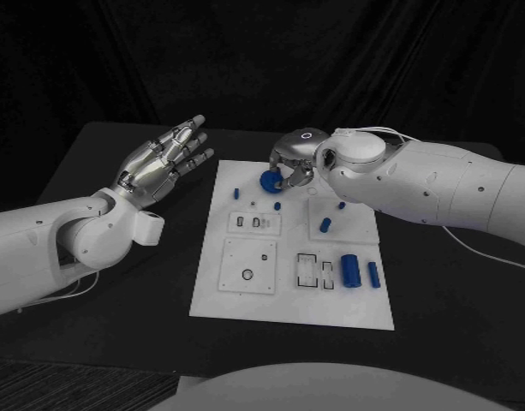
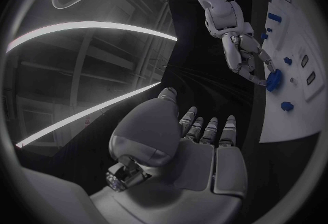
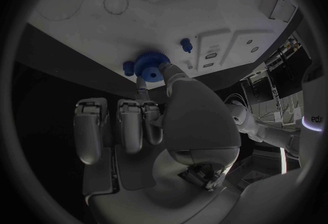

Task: Assemble the parts on the task board

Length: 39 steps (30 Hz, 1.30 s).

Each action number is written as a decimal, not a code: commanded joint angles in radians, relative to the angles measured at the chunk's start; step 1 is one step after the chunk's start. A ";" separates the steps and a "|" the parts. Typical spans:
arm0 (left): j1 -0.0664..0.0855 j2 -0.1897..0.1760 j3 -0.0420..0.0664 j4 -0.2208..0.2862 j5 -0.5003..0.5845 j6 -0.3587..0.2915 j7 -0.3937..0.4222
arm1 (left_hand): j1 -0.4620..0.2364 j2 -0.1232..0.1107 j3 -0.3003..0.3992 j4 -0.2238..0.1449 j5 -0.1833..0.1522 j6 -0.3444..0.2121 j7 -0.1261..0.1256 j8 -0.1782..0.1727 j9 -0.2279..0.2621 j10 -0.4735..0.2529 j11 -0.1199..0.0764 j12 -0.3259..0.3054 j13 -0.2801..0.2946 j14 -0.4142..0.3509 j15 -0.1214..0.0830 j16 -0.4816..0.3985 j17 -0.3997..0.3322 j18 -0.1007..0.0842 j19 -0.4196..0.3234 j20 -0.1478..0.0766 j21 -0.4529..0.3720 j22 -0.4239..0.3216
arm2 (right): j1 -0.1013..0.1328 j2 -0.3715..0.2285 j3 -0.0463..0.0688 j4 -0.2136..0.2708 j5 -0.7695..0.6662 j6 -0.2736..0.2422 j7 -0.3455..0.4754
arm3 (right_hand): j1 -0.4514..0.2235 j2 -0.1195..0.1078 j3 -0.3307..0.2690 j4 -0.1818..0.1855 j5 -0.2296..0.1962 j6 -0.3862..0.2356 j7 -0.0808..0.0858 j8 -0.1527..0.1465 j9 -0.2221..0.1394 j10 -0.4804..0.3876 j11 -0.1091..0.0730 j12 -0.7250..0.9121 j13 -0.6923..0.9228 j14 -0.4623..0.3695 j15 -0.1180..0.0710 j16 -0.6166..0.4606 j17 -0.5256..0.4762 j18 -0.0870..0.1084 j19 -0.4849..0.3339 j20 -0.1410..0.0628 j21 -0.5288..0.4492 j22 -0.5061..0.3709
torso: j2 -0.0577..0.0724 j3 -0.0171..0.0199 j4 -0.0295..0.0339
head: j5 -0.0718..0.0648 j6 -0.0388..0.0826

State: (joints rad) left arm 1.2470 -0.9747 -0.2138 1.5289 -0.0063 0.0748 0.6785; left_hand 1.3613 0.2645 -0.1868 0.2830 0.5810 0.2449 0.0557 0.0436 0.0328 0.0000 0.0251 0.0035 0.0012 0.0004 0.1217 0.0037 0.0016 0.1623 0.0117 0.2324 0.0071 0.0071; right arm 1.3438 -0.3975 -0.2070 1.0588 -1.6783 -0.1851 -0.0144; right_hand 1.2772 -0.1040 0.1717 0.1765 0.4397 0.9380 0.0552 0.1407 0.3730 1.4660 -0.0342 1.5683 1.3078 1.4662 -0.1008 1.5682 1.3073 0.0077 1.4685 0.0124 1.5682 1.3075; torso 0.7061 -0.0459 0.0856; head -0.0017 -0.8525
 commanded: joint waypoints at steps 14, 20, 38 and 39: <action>-0.001 0.005 0.001 -0.003 0.000 0.016 0.044 | 0.008 0.002 0.005 0.001 0.005 -0.002 0.006 0.006 0.001 0.000 0.008 -0.004 -0.001 0.000 0.010 -0.004 -0.002 0.016 0.001 0.008 0.005 0.002 | -0.001 -0.003 0.000 0.003 -0.002 -0.004 0.013 | -0.019 0.006 0.008 -0.013 -0.087 -0.214 0.003 -0.078 -0.083 0.105 0.014 0.002 0.263 0.105 0.013 0.003 0.263 -0.008 0.102 0.015 0.003 0.263 | -0.001 -0.0001 0.0001 | 0.003 -0.004; -0.001 0.007 0.001 -0.005 0.000 0.018 0.043 | 0.009 0.002 0.005 0.001 0.005 -0.002 0.007 0.006 0.001 0.000 0.009 -0.004 -0.001 0.000 0.011 -0.004 -0.002 0.016 0.001 0.008 0.005 0.002 | -0.001 -0.011 0.000 0.005 -0.002 -0.023 0.022 | -0.018 0.009 0.008 -0.019 -0.085 -0.245 -0.011 -0.077 -0.104 0.105 0.004 0.002 0.263 0.105 0.008 0.003 0.263 -0.008 0.102 0.011 0.003 0.263 | -0.001 0.0005 -0.0005 | 0.005 -0.006; -0.001 -0.003 0.001 -0.003 0.000 0.016 0.042 | 0.009 0.002 0.006 0.001 0.006 -0.001 0.007 0.007 0.001 0.000 0.009 -0.004 -0.001 0.000 0.011 -0.004 -0.002 0.016 0.001 0.008 0.005 0.002 | 0.023 -0.139 0.000 0.115 0.003 -0.117 0.038 | -0.090 0.040 -0.011 0.037 -0.124 -0.172 -0.010 -0.037 -0.121 0.105 0.001 0.002 0.263 0.105 0.003 0.003 0.263 -0.008 0.102 0.005 0.003 0.263 | -0.001 0.0005 0.0000 | 0.015 -0.002; -0.001 -0.004 0.001 -0.003 0.000 0.015 0.042 | 0.009 0.002 0.006 0.001 0.006 -0.001 0.007 0.007 0.001 0.000 0.009 -0.004 -0.001 0.000 0.011 -0.004 -0.002 0.016 0.001 0.008 0.005 0.002 | 0.027 -0.153 0.000 0.127 0.003 -0.112 0.036 | -0.091 0.041 -0.011 0.038 -0.124 -0.171 -0.010 -0.037 -0.121 0.105 0.001 0.002 0.263 0.105 0.003 0.003 0.263 -0.008 0.102 0.005 0.003 0.263 | -0.001 0.0005 0.0000 | 0.015 -0.003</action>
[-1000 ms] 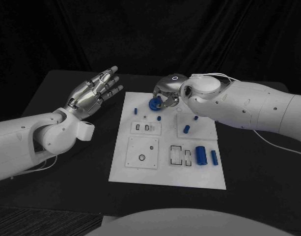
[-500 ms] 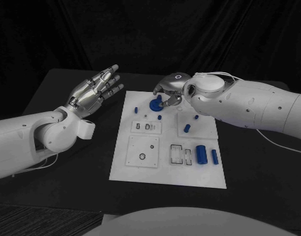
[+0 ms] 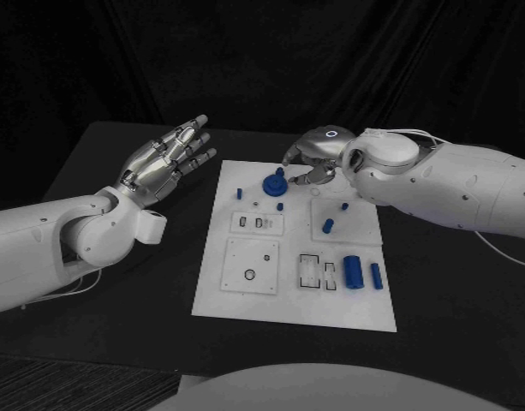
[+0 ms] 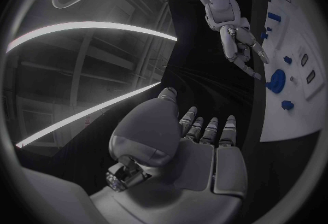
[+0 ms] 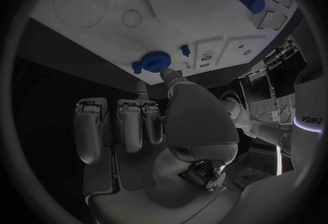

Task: Assemble the parts on the task board

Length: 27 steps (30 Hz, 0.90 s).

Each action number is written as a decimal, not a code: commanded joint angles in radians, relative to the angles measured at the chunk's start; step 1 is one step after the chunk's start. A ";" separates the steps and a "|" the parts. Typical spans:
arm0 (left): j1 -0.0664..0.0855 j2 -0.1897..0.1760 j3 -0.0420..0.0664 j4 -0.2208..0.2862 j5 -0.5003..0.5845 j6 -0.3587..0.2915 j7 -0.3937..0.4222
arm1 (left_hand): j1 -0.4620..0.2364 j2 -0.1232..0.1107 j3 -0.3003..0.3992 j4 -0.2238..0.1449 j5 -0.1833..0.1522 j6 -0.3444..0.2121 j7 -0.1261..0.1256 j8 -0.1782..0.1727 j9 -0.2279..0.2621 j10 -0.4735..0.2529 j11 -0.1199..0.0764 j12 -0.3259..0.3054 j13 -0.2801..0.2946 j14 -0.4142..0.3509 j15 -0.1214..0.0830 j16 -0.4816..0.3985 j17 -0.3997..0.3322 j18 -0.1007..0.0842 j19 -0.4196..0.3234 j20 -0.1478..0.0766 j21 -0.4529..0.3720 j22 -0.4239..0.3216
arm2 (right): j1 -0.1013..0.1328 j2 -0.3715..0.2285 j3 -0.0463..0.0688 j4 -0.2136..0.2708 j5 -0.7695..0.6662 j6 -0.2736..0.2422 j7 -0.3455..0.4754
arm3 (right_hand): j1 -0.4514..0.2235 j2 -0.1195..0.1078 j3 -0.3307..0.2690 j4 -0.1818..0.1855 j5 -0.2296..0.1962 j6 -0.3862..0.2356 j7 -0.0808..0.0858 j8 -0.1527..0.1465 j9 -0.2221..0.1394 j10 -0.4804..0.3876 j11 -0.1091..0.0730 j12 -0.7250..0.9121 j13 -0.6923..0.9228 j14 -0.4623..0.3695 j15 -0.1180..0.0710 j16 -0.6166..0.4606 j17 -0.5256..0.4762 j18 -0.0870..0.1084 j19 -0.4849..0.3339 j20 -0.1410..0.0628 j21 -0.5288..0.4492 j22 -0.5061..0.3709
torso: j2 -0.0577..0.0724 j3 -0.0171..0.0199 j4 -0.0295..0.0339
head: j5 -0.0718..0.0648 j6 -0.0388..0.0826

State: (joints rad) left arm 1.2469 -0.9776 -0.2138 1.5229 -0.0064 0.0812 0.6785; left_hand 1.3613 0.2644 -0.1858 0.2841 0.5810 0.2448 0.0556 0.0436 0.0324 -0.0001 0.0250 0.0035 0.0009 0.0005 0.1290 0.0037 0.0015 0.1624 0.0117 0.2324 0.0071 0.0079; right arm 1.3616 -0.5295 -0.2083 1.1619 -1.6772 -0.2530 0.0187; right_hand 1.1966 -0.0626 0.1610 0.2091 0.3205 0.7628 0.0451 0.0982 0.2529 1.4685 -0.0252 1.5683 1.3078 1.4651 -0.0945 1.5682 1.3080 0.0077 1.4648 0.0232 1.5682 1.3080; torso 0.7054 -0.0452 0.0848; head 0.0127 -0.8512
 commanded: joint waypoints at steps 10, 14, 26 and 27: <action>-0.002 0.001 0.001 -0.001 0.000 0.011 0.043 | 0.011 0.002 0.005 0.000 0.007 0.000 0.007 0.007 0.001 0.000 0.010 -0.003 -0.001 0.000 0.004 -0.004 -0.001 0.016 0.001 0.009 0.005 0.001 | 0.014 -0.042 0.001 0.033 0.003 0.052 0.011 | -0.003 0.010 0.020 0.006 0.104 -0.039 -0.013 -0.029 -0.037 0.102 -0.018 0.003 0.263 0.106 -0.010 0.003 0.263 -0.008 0.106 -0.012 0.003 0.263 | -0.001 -0.0001 -0.0003 | -0.004 -0.005; -0.002 0.002 0.001 -0.001 0.000 0.012 0.043 | 0.011 0.002 0.005 0.000 0.007 0.000 0.007 0.007 0.001 0.000 0.010 -0.003 -0.001 0.000 0.004 -0.004 -0.001 0.016 0.001 0.009 0.005 0.001 | 0.006 -0.027 0.001 0.018 0.003 0.071 0.021 | 0.004 0.005 0.027 -0.001 0.126 -0.123 -0.023 -0.040 -0.070 0.102 -0.026 0.003 0.263 0.106 -0.016 0.003 0.263 -0.008 0.106 -0.016 0.003 0.263 | -0.001 -0.0005 -0.0007 | -0.005 -0.005; -0.002 0.004 0.001 -0.002 0.000 0.014 0.043 | 0.014 0.002 0.007 -0.002 0.010 -0.001 0.007 0.007 0.001 0.000 0.011 -0.003 -0.001 0.000 0.007 -0.004 -0.001 0.016 0.001 0.010 0.006 0.001 | -0.007 0.011 0.001 -0.023 0.004 0.109 0.031 | 0.049 -0.022 0.095 -0.066 0.279 -0.240 -0.047 -0.047 -0.134 0.102 -0.049 0.003 0.263 0.106 -0.034 0.003 0.263 0.001 0.086 -0.035 -0.027 0.251 | 0.000 -0.0001 0.0025 | -0.007 -0.004; -0.002 0.005 0.001 -0.002 0.000 0.014 0.042 | 0.014 0.002 0.007 -0.002 0.010 -0.001 0.007 0.007 0.001 0.000 0.011 -0.003 -0.001 0.000 0.007 -0.004 -0.001 0.016 0.001 0.010 0.006 0.001 | -0.007 0.014 0.001 -0.025 0.004 0.111 0.031 | 0.050 -0.022 0.099 -0.070 0.282 -0.242 -0.048 -0.047 -0.136 0.102 -0.050 0.003 0.263 0.106 -0.034 0.003 0.263 0.001 0.086 -0.035 -0.026 0.251 | 0.000 -0.0005 0.0023 | -0.007 -0.005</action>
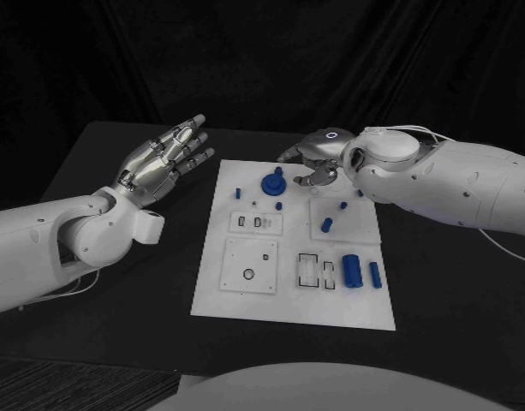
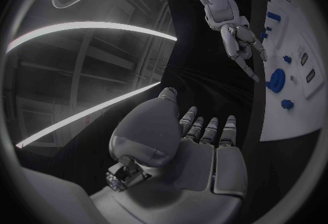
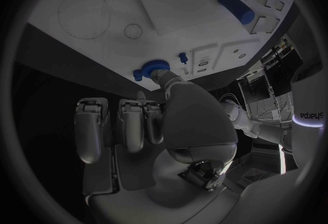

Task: Assemble the parts on the task board

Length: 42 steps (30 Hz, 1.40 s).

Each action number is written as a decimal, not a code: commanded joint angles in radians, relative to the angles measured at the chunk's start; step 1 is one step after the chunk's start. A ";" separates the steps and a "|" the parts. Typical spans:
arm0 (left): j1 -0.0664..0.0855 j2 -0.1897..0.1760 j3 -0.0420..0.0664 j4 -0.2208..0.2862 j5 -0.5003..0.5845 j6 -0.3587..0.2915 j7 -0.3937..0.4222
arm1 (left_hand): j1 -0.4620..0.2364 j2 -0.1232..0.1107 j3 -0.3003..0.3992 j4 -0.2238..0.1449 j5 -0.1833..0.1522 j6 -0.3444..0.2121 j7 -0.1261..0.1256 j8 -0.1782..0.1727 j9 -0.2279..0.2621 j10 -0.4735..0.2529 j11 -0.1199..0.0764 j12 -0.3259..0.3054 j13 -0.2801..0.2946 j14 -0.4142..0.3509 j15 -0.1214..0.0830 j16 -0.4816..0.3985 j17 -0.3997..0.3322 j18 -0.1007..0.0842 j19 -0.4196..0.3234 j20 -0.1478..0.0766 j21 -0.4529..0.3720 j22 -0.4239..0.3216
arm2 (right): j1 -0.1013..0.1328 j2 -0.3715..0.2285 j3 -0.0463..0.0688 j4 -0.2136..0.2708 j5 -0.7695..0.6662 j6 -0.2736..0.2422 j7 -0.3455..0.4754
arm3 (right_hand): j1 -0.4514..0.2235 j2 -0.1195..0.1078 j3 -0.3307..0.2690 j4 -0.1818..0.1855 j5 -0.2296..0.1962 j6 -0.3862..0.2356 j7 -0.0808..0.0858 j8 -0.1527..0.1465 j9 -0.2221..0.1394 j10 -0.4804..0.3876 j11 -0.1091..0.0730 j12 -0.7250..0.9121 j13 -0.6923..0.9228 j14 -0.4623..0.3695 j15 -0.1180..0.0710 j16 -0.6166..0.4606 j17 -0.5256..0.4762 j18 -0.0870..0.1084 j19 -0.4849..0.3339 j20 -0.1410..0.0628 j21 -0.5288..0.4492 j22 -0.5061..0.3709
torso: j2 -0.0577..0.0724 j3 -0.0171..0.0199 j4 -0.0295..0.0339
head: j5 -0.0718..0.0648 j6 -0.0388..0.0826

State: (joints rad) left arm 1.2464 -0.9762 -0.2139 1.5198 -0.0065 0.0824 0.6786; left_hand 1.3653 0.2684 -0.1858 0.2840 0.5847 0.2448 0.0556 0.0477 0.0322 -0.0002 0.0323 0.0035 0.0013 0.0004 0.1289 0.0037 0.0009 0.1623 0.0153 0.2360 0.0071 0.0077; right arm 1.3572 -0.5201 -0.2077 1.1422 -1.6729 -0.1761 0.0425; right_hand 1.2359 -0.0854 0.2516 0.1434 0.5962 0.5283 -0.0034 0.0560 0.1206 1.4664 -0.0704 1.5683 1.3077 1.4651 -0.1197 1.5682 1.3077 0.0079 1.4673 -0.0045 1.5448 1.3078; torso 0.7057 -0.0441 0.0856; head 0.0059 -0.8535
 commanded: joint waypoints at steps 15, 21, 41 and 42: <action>-0.002 0.008 0.001 -0.002 0.000 0.016 0.041 | 0.017 -0.003 0.010 -0.006 0.015 -0.001 0.009 0.003 0.002 0.000 0.007 -0.004 -0.001 0.000 0.009 -0.004 -0.001 0.015 -0.002 0.008 0.006 0.001 | -0.008 0.038 0.001 -0.024 -0.001 0.063 0.009 | 0.015 -0.018 0.099 -0.067 0.030 0.040 -0.005 0.005 -0.013 0.104 -0.012 0.002 0.263 0.106 -0.013 0.003 0.263 0.002 0.081 -0.013 -0.007 0.250 | 0.000 -0.0017 0.0006 | -0.001 -0.003; -0.002 0.009 0.001 -0.003 0.000 0.017 0.041 | 0.018 -0.003 0.011 -0.006 0.016 0.000 0.010 0.003 0.002 0.000 0.007 -0.004 -0.001 0.000 0.009 -0.004 -0.001 0.015 -0.002 0.008 0.006 0.001 | -0.010 0.043 0.001 -0.028 -0.001 0.080 0.004 | -0.012 -0.034 0.180 -0.082 -0.032 0.105 -0.007 0.013 -0.009 0.104 -0.013 0.002 0.263 0.106 -0.014 0.003 0.263 0.002 0.080 -0.013 -0.009 0.249 | 0.000 -0.0011 0.0002 | -0.001 -0.003; -0.002 0.008 0.001 -0.003 0.000 0.020 0.041 | 0.020 -0.003 0.012 -0.008 0.018 0.000 0.010 0.003 0.002 0.000 0.008 -0.004 -0.001 0.000 0.009 -0.004 -0.001 0.015 -0.002 0.008 0.006 0.002 | -0.012 0.035 0.001 -0.028 -0.001 0.090 -0.014 | -0.066 -0.047 0.265 -0.105 -0.040 0.276 0.029 0.055 0.024 0.104 0.013 0.002 0.263 0.106 0.005 0.003 0.263 0.001 0.083 0.003 -0.005 0.251 | 0.000 -0.0012 -0.0003 | 0.001 -0.005; -0.002 0.008 0.001 -0.003 0.000 0.020 0.041 | 0.020 -0.003 0.012 -0.008 0.018 0.000 0.010 0.003 0.002 0.000 0.008 -0.004 -0.001 0.000 0.009 -0.004 -0.001 0.015 -0.002 0.008 0.006 0.002 | -0.012 0.035 0.001 -0.027 -0.001 0.088 -0.014 | -0.070 -0.048 0.269 -0.106 -0.041 0.292 0.033 0.061 0.029 0.104 0.016 0.002 0.263 0.106 0.008 0.003 0.263 0.001 0.082 0.005 -0.006 0.251 | 0.000 -0.0013 -0.0004 | 0.001 -0.005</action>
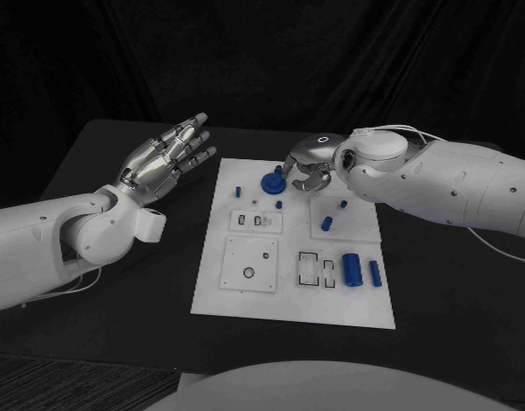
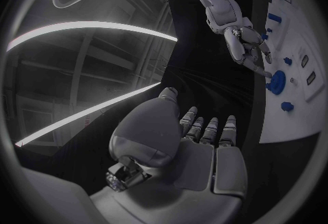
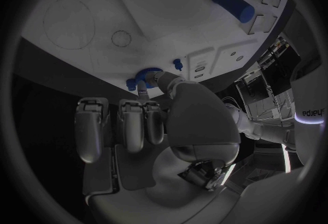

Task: Assemble the parts on the task board

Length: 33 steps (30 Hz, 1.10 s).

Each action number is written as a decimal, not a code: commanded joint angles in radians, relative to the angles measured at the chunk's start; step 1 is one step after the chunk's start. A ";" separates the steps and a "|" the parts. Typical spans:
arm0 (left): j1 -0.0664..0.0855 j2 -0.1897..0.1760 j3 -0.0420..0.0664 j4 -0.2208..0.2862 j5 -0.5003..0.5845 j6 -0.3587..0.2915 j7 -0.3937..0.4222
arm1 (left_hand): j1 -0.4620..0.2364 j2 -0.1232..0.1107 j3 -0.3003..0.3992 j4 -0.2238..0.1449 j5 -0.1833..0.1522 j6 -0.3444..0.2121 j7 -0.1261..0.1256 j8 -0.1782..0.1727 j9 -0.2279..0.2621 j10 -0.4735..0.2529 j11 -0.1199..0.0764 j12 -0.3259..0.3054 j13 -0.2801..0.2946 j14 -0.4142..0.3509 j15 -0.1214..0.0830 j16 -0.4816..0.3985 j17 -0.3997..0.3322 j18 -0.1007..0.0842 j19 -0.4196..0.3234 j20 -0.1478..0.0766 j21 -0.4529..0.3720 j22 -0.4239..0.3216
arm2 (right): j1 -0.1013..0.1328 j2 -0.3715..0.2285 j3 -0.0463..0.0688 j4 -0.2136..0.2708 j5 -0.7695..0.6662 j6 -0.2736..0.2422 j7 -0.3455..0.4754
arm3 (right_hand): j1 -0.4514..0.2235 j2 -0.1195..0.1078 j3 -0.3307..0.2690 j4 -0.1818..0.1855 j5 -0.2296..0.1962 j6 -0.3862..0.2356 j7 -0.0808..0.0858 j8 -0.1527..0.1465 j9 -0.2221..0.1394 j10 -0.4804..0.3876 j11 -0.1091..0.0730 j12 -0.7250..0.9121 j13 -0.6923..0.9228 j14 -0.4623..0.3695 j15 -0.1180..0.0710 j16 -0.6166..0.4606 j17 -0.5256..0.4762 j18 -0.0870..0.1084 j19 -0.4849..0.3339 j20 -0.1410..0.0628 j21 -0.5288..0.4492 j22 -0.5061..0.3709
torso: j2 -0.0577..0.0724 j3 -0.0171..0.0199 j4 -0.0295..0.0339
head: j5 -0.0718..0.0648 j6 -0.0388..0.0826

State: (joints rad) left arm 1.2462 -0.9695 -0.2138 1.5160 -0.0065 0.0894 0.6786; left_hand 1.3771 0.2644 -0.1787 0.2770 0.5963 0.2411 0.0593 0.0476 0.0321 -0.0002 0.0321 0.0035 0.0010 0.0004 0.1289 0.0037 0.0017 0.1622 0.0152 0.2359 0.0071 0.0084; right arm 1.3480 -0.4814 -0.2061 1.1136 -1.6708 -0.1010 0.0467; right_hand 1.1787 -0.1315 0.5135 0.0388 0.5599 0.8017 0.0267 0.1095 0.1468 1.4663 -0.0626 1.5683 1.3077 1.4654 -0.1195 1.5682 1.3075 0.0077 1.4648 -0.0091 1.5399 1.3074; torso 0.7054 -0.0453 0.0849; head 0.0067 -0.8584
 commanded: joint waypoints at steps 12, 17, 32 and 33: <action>-0.002 -0.002 0.001 0.003 0.000 0.011 0.041 | 0.008 0.001 0.005 0.000 0.006 0.003 0.007 0.004 0.002 0.000 0.008 -0.004 -0.001 0.000 0.009 -0.004 -0.002 0.015 -0.001 0.008 0.006 0.001 | -0.003 -0.010 -0.001 0.006 -0.003 -0.015 -0.014 | -0.020 0.020 -0.023 -0.034 -0.058 0.125 0.013 0.101 0.119 0.105 0.020 0.003 0.263 0.105 0.019 0.003 0.263 0.001 0.085 0.023 -0.001 0.251 | 0.000 -0.0001 0.0002 | 0.000 0.000; -0.002 -0.003 0.001 0.003 0.000 0.010 0.040 | 0.008 0.001 0.005 0.000 0.006 0.003 0.007 0.004 0.002 0.000 0.008 -0.004 -0.001 0.000 0.009 -0.004 -0.002 0.015 -0.001 0.008 0.006 0.001 | -0.003 -0.017 -0.001 0.010 -0.003 -0.033 -0.012 | -0.013 0.042 -0.063 -0.052 -0.069 0.116 0.007 0.194 0.254 0.105 0.015 0.003 0.263 0.105 0.015 0.003 0.263 0.001 0.086 0.019 0.000 0.252 | 0.000 -0.0001 0.0003 | 0.002 0.000; -0.002 -0.002 0.001 0.001 0.000 0.011 0.040 | 0.010 0.001 0.007 -0.001 0.008 0.003 0.007 0.004 0.002 0.000 0.009 -0.004 -0.001 0.000 0.010 -0.004 -0.002 0.015 -0.001 0.008 0.007 0.001 | -0.003 -0.017 -0.001 0.010 -0.003 -0.057 0.001 | -0.025 0.014 0.007 -0.038 -0.102 -0.382 -0.045 -0.045 0.106 0.105 -0.027 0.003 0.263 0.105 -0.014 0.003 0.263 0.012 0.062 -0.006 -0.037 0.238 | 0.000 -0.0001 0.0001 | 0.002 0.000; -0.002 -0.002 0.001 0.001 0.000 0.011 0.040 | 0.010 0.001 0.007 -0.001 0.008 0.003 0.007 0.004 0.002 0.000 0.009 -0.004 -0.001 0.000 0.010 -0.004 -0.002 0.015 -0.001 0.008 0.007 0.001 | -0.003 -0.015 -0.001 0.009 -0.003 -0.055 0.001 | -0.025 0.014 0.007 -0.038 -0.102 -0.385 -0.045 -0.046 0.104 0.105 -0.027 0.003 0.263 0.105 -0.014 0.003 0.263 0.012 0.062 -0.006 -0.037 0.238 | 0.000 -0.0001 0.0000 | 0.001 0.000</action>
State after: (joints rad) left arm 1.2460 -0.9727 -0.2138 1.5157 -0.0065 0.0899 0.6786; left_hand 1.3771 0.2644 -0.1788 0.2770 0.6004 0.2448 0.0628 0.0476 0.0328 -0.0002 0.0321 0.0035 0.0016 0.0004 0.1289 0.0037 0.0011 0.1622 0.0152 0.2359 0.0071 0.0081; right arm 1.3471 -0.4982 -0.2073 1.1223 -1.6709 -0.1391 0.0481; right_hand 1.1526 -0.1135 0.5148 -0.0013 0.4599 0.4261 -0.0168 0.0675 0.2586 1.4663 -0.0845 1.5683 1.3076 1.4670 -0.1288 1.5682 1.3074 0.0078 1.4667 -0.0110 1.5062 1.3080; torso 0.7052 -0.0455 0.0851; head 0.0091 -0.8585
